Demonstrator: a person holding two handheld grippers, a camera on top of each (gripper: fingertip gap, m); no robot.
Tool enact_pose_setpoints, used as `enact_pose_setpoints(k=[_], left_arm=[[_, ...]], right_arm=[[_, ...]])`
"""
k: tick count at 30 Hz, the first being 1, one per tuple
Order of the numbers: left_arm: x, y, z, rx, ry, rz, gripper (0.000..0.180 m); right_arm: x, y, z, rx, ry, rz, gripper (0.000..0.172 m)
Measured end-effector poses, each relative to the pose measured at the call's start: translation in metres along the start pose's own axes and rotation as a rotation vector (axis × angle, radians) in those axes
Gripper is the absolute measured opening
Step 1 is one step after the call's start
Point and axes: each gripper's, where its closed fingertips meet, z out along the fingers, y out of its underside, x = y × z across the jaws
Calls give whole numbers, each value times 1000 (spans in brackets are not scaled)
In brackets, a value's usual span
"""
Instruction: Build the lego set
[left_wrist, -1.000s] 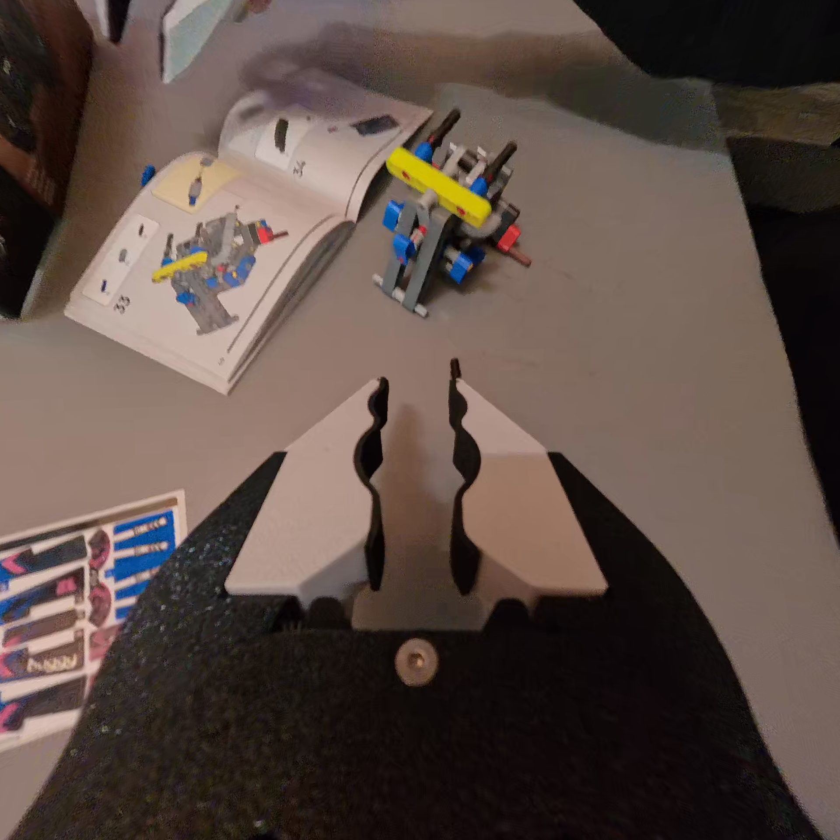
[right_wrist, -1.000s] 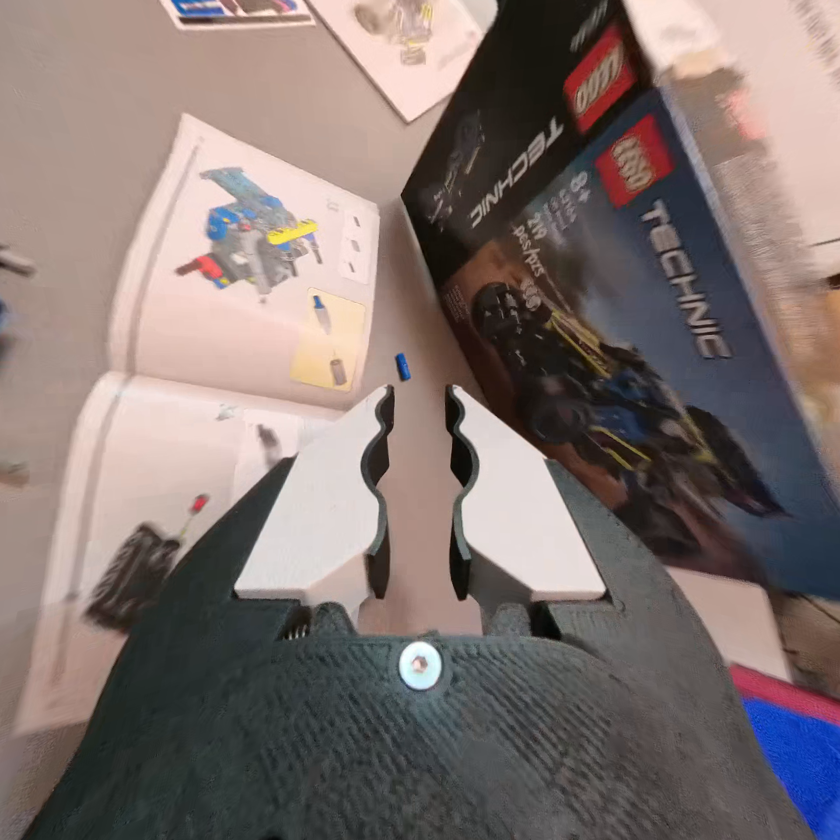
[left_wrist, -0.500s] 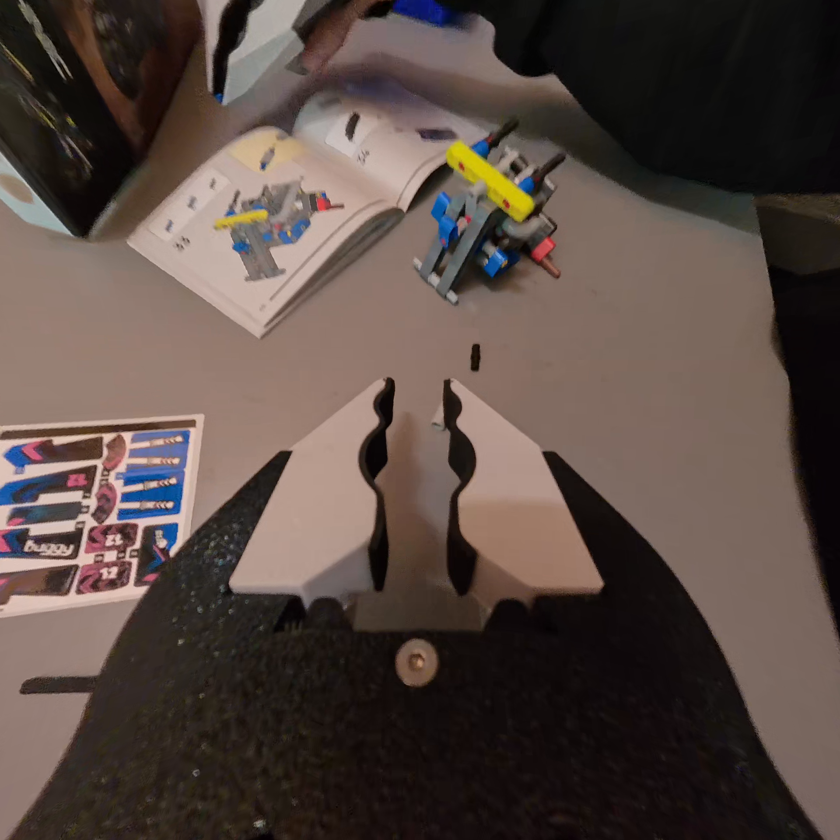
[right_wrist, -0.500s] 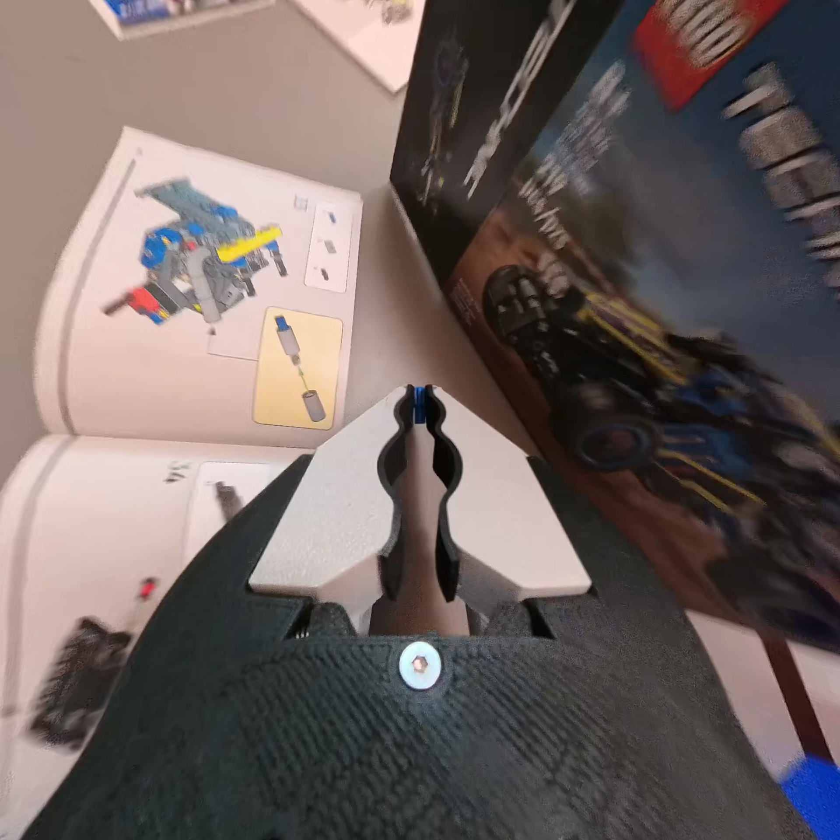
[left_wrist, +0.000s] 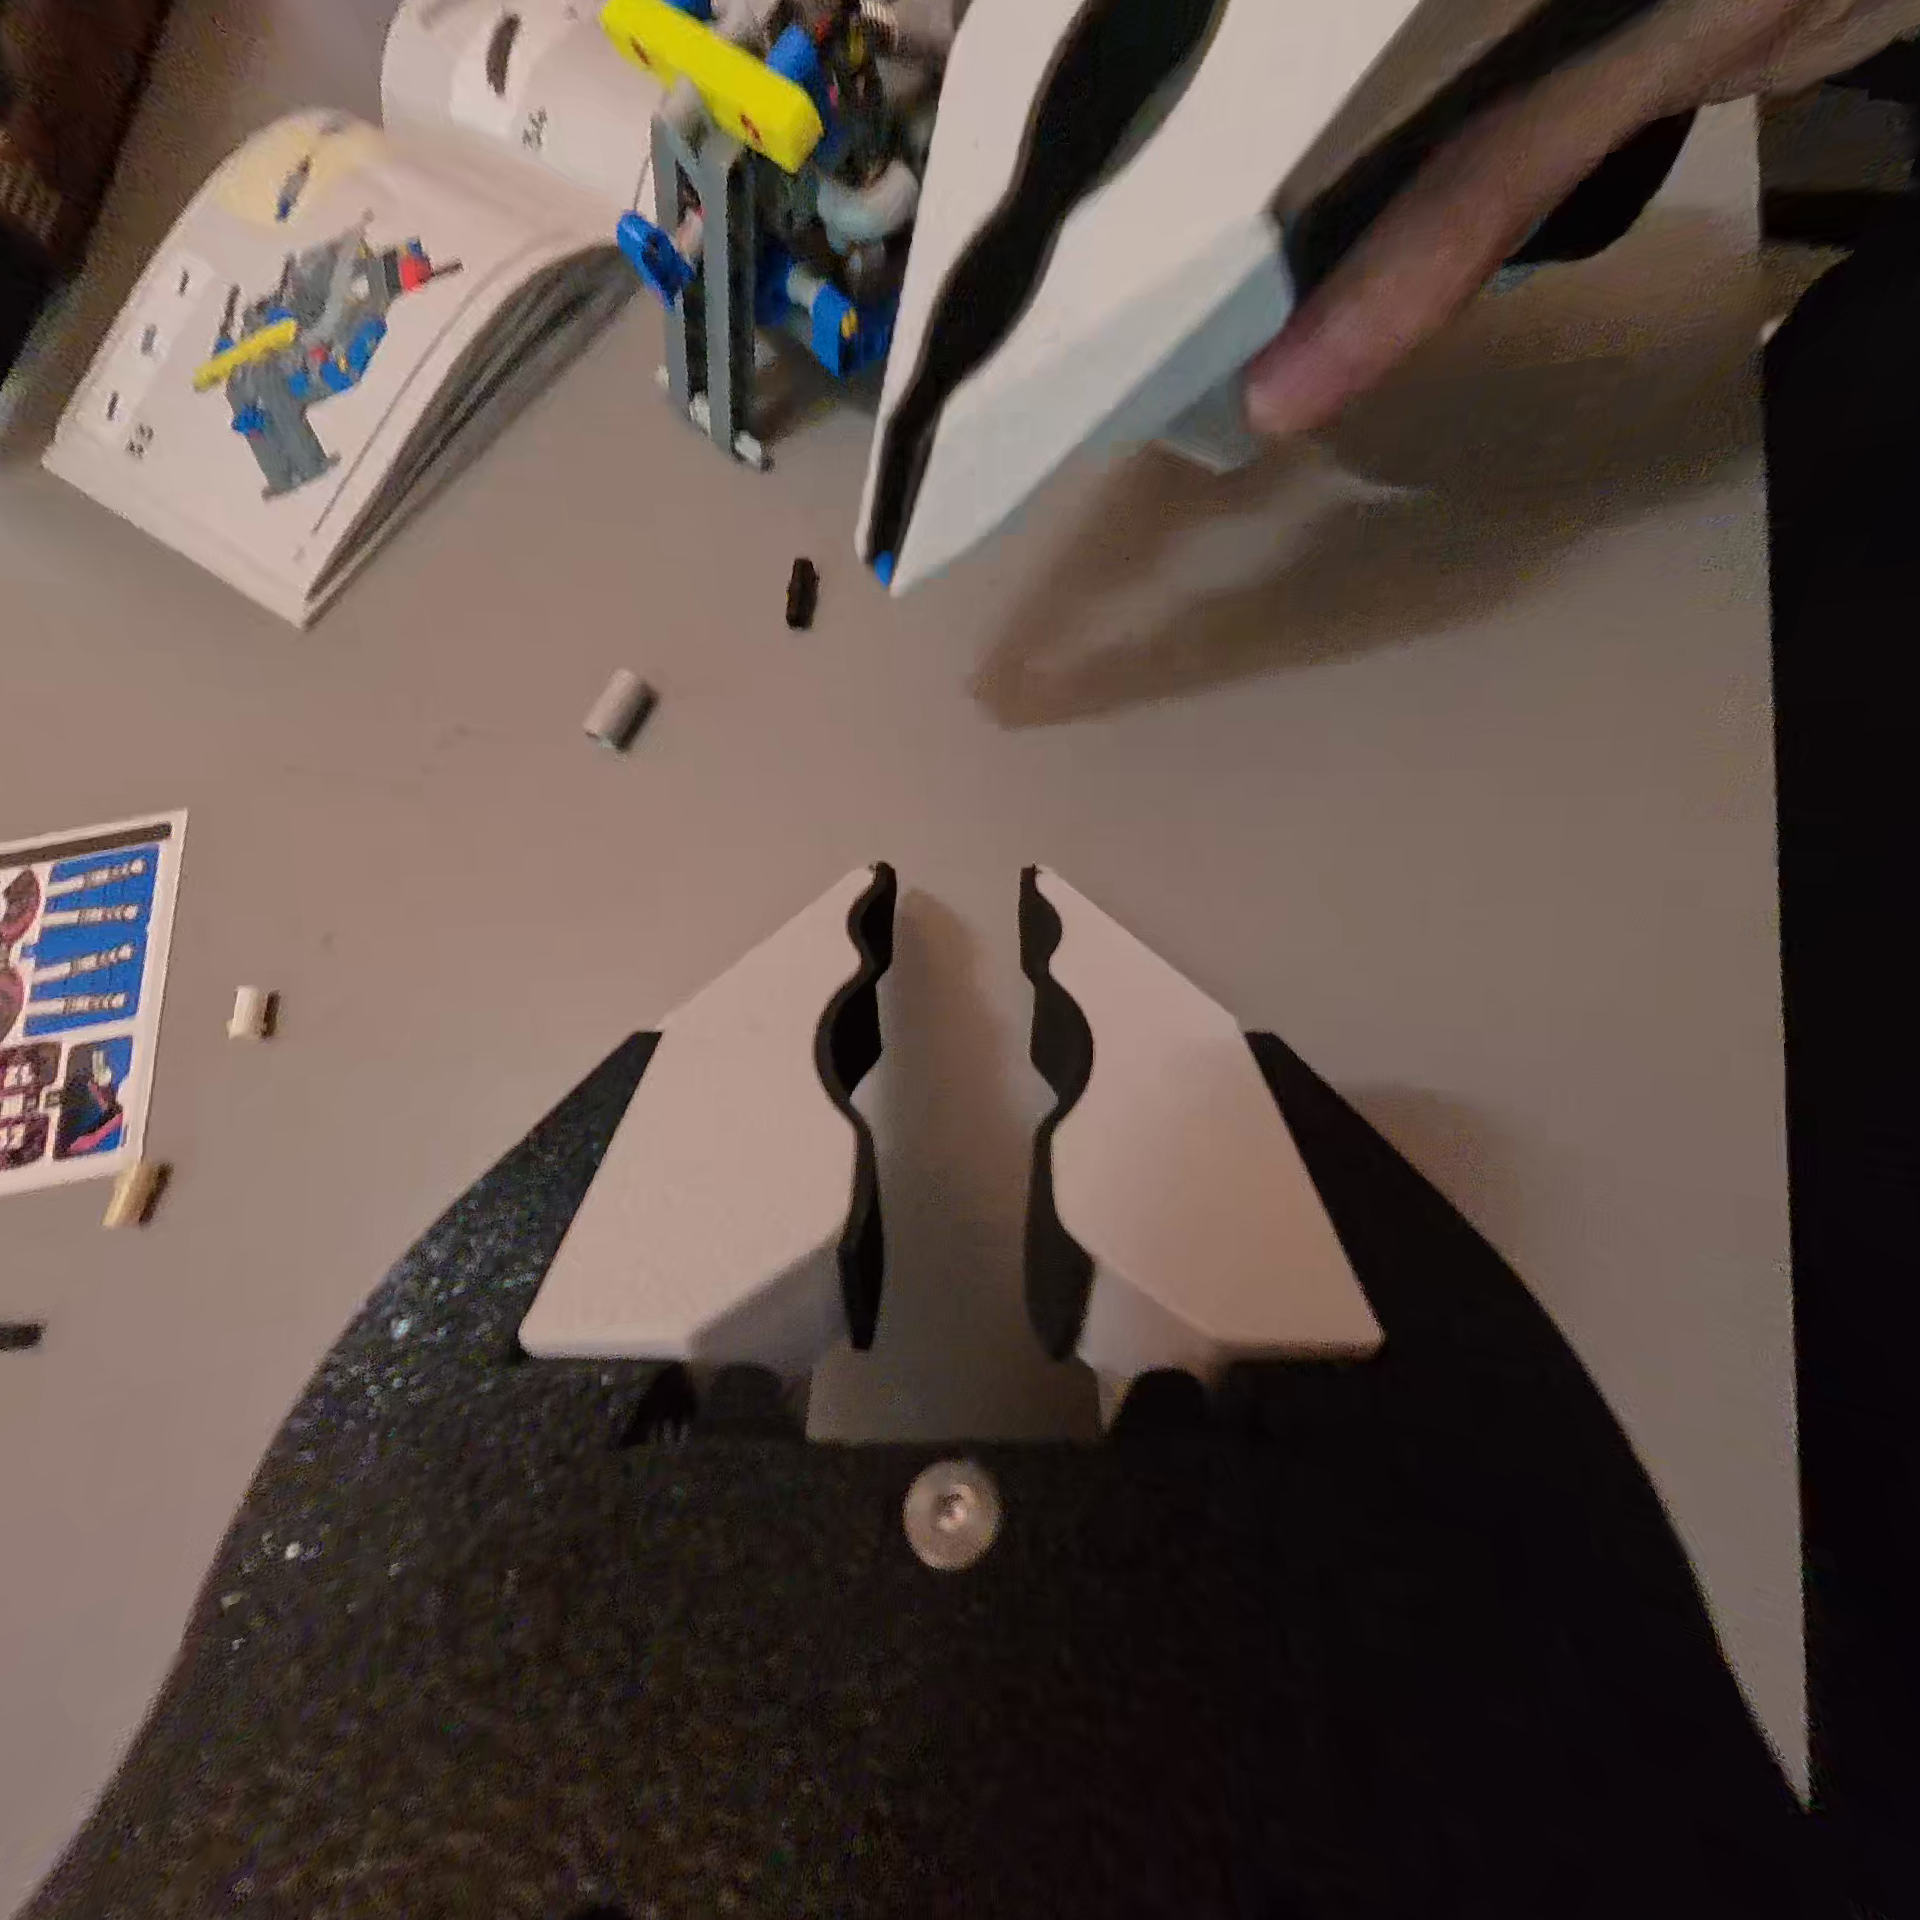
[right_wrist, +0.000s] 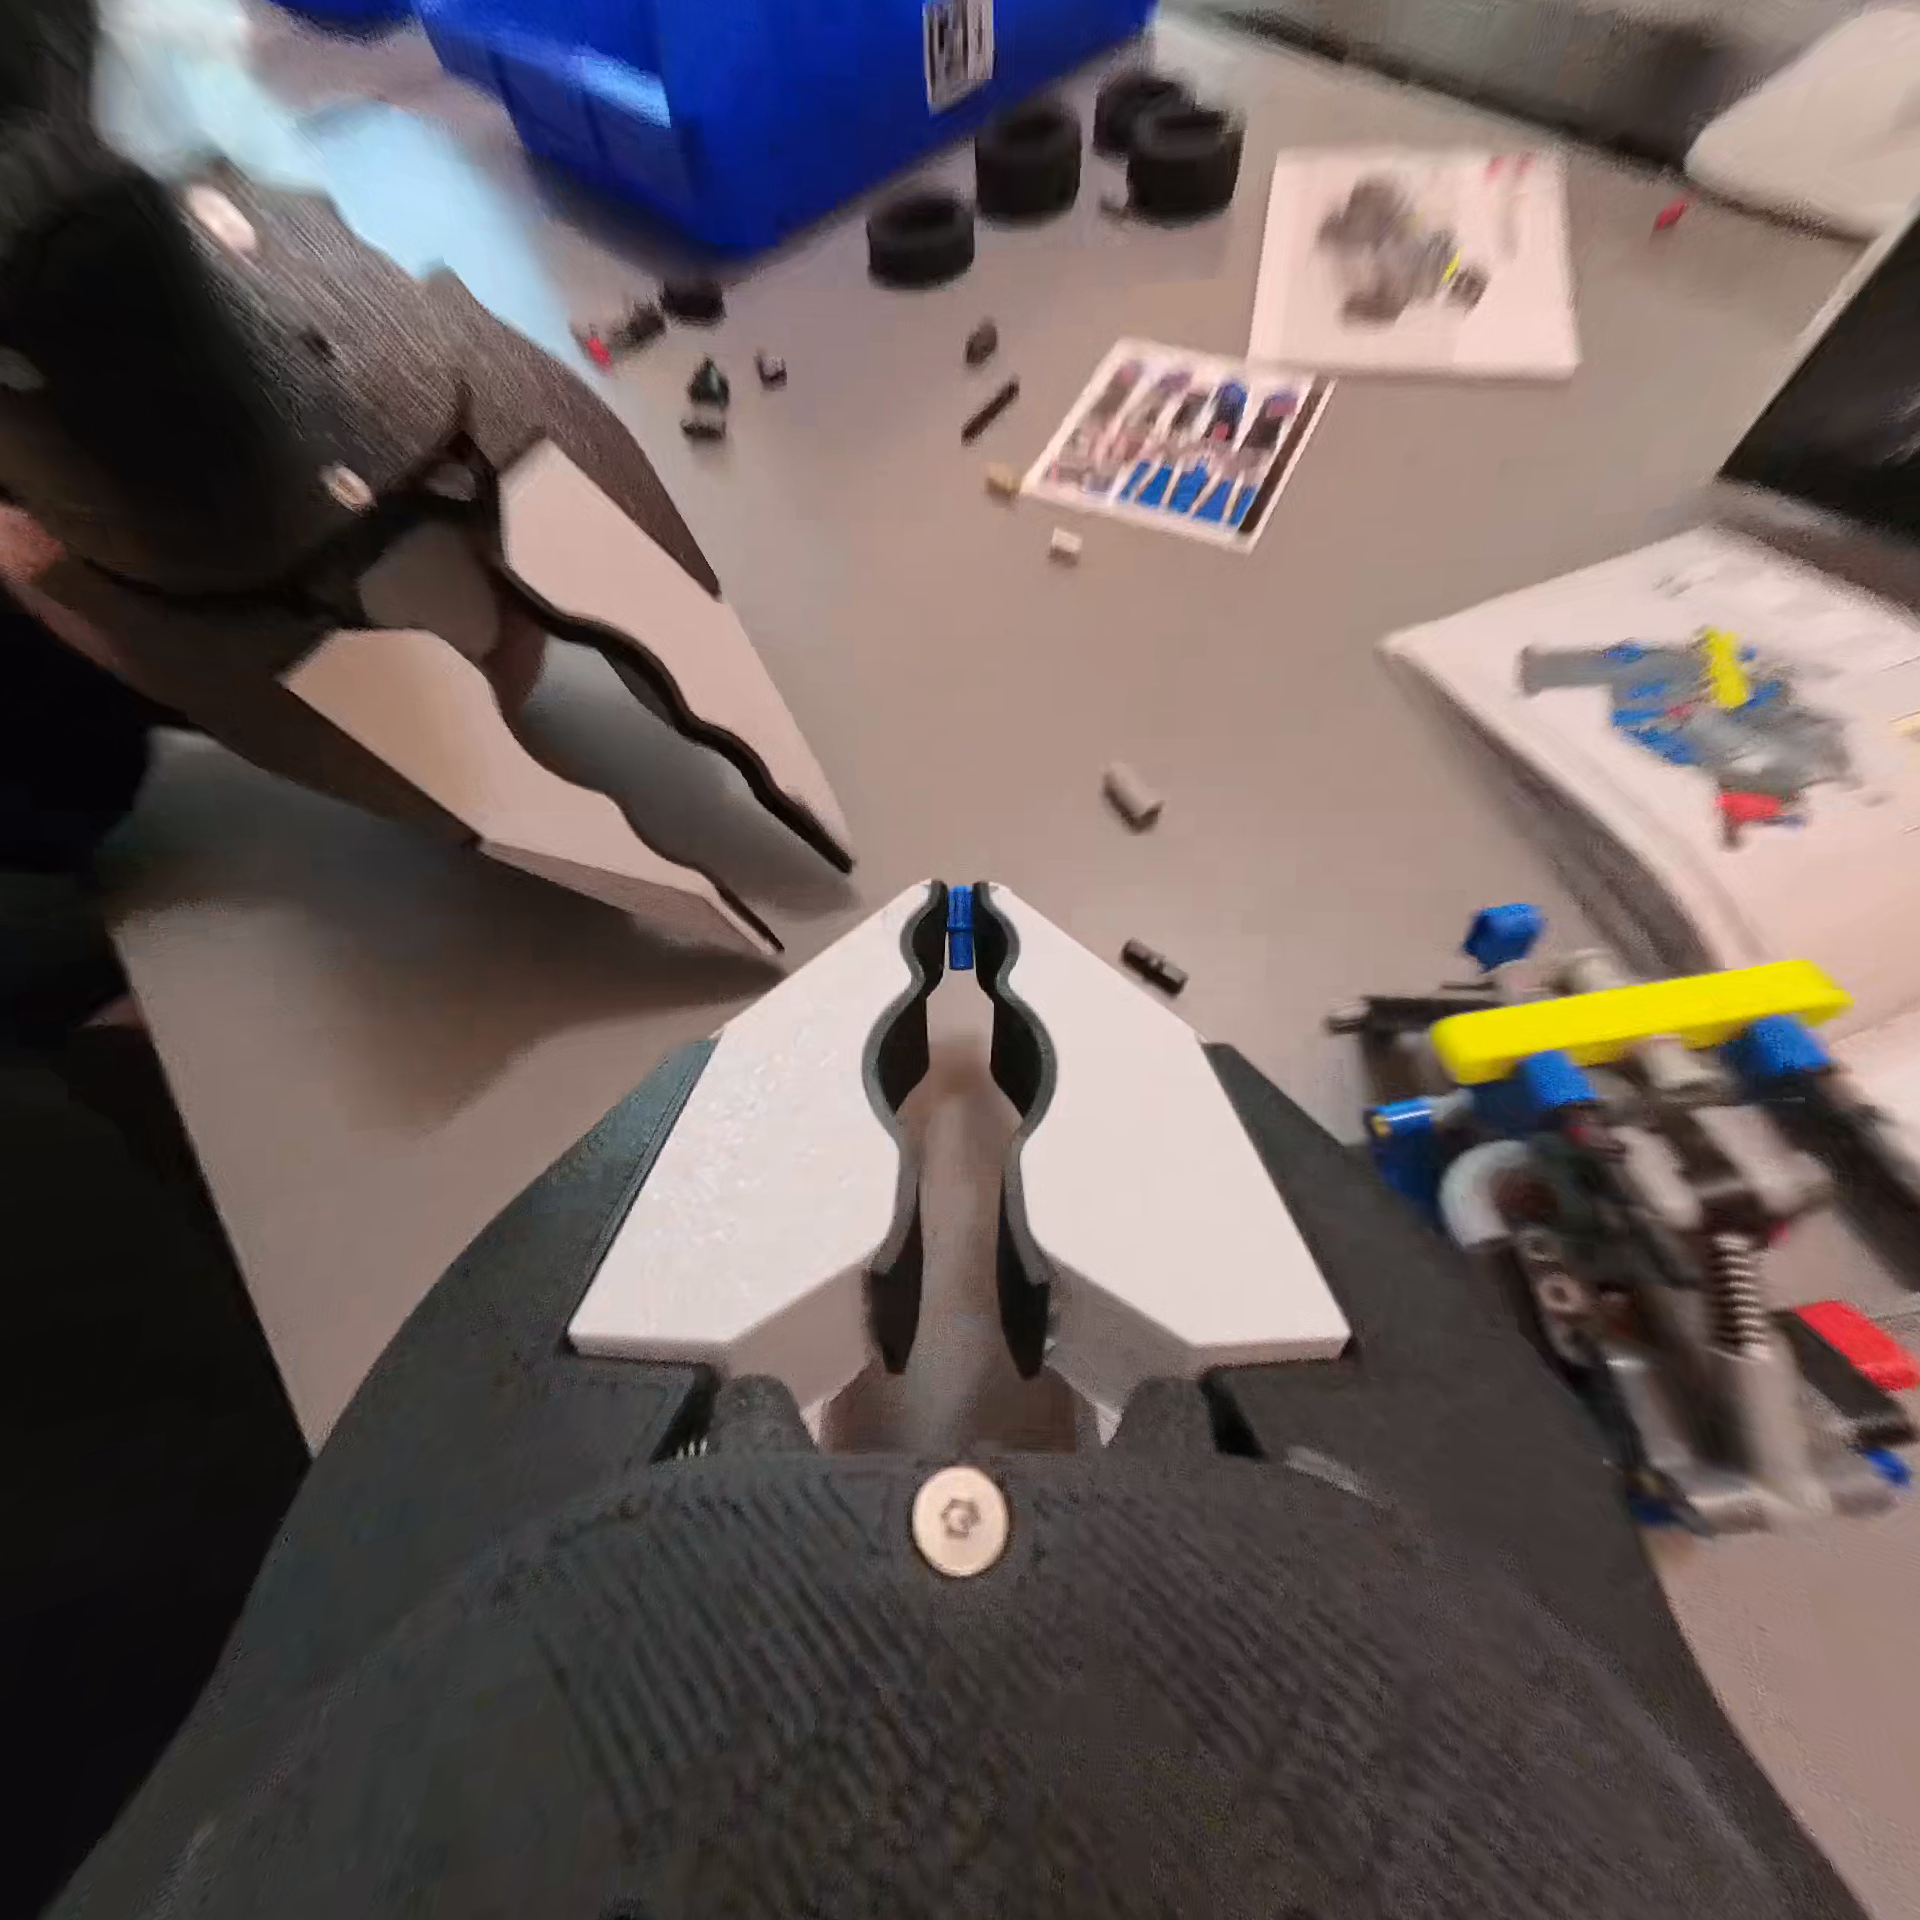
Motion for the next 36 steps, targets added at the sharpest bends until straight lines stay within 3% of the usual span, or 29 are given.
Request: enact_pose_setpoints(k=[8,9,14,21,25,27,33,36], left_arm=[[3,3,6,-79,-20,-27,19],[-2,5,5,-93,-34,-52,22],[-2,7,6,-79,-2,-60,2],[-2,2,-2,-42,21,-45,15],[-2,10,-10,-84,30,-48,0],[-1,16,-4,-126,21,-39,0],[16,5,4,-98,87,7,1],[7,2,-1,-71,55,2,0]], right_arm=[[-6,31,23,-167,25,-112,19],[-5,31,22,-167,33,-125,19],[-7,36,17,-172,-6,-197,19],[-17,30,21,-135,-33,-283,15],[-20,35,21,-190,-48,-216,0],[-27,34,22,-185,-86,-189,0],[-26,37,29,-187,-86,-197,0],[-22,33,25,-171,-71,-185,1]])
